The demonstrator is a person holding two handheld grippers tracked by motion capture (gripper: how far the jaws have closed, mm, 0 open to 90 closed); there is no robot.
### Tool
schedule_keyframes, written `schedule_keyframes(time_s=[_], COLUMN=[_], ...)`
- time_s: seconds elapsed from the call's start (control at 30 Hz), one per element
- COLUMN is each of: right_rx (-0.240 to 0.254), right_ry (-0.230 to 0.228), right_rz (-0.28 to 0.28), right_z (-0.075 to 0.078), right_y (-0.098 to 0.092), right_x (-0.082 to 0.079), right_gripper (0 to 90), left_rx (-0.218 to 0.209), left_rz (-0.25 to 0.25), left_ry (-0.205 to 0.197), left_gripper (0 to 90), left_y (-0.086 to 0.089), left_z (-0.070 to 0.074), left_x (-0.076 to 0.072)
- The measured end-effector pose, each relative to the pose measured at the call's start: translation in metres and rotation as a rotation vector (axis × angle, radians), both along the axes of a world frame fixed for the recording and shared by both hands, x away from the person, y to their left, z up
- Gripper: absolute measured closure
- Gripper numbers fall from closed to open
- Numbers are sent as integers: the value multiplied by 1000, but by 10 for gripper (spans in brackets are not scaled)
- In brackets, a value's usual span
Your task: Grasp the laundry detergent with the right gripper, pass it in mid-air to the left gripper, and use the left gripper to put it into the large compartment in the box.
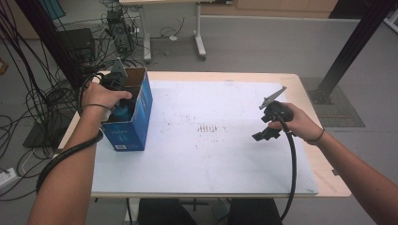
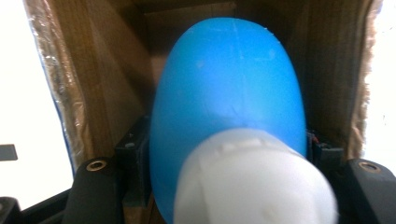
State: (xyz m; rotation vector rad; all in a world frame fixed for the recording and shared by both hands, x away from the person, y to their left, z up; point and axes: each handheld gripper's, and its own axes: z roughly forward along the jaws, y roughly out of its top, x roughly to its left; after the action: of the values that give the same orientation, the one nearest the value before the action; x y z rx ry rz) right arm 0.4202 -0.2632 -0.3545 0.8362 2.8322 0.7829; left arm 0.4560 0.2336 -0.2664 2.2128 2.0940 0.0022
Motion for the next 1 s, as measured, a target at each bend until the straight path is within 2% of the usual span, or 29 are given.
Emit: schedule_keyframes(time_s=[0.4, 0.5, 0.63, 0.87, 1.0], right_rx=[-2, -4, -4, -5, -8], right_ry=[-7, -11, -14, -12, -11], right_rz=[6, 7, 5, 7, 10], right_z=[1, 2, 2, 2, 2], right_y=[1, 1, 1, 2, 3], right_x=[-1, -1, -1, 0, 1], right_gripper=[57, 57, 57, 57, 57], left_rx=[8, 17, 7, -4, -3], left_rz=[-16, -16, -22, -40, -55], left_ry=[-23, -40, -60, -80, -72], left_gripper=[349, 348, 334, 243, 167], left_y=[-3, -2, -3, -7, -14], left_z=[30, 37, 50, 65, 69], left_x=[-5, -7, -11, -16, -17])
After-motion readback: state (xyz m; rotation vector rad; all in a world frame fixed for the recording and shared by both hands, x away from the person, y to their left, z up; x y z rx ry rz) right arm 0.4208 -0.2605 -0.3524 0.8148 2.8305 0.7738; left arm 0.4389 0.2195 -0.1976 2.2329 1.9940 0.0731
